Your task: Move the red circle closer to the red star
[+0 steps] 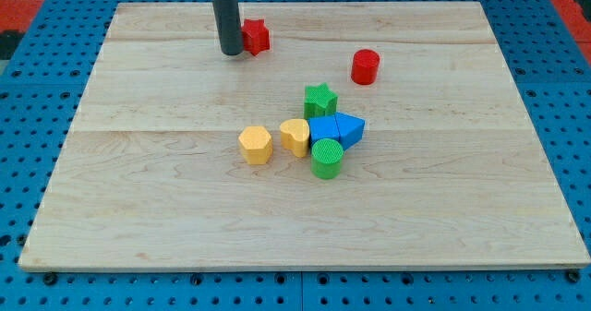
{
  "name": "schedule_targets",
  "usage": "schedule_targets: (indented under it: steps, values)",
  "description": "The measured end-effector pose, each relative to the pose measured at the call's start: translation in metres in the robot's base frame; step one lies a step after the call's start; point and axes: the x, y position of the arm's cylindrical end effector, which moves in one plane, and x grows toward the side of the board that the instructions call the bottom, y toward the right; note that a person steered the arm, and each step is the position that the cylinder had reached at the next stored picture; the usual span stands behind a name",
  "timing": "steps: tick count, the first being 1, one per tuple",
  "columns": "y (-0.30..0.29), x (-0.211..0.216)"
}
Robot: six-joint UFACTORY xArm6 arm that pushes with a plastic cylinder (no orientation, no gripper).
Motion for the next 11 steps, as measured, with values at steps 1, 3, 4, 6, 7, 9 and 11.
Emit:
schedule_targets:
  steps: [1, 3, 4, 6, 7, 9, 11]
  values:
    - [0.029, -0.026]
    - [0.093, -0.044]
    - [0.171, -0.014]
    - [0.225, 0.053]
    - [0.152, 0.025]
    - [0.093, 0.004]
    - [0.132, 0.025]
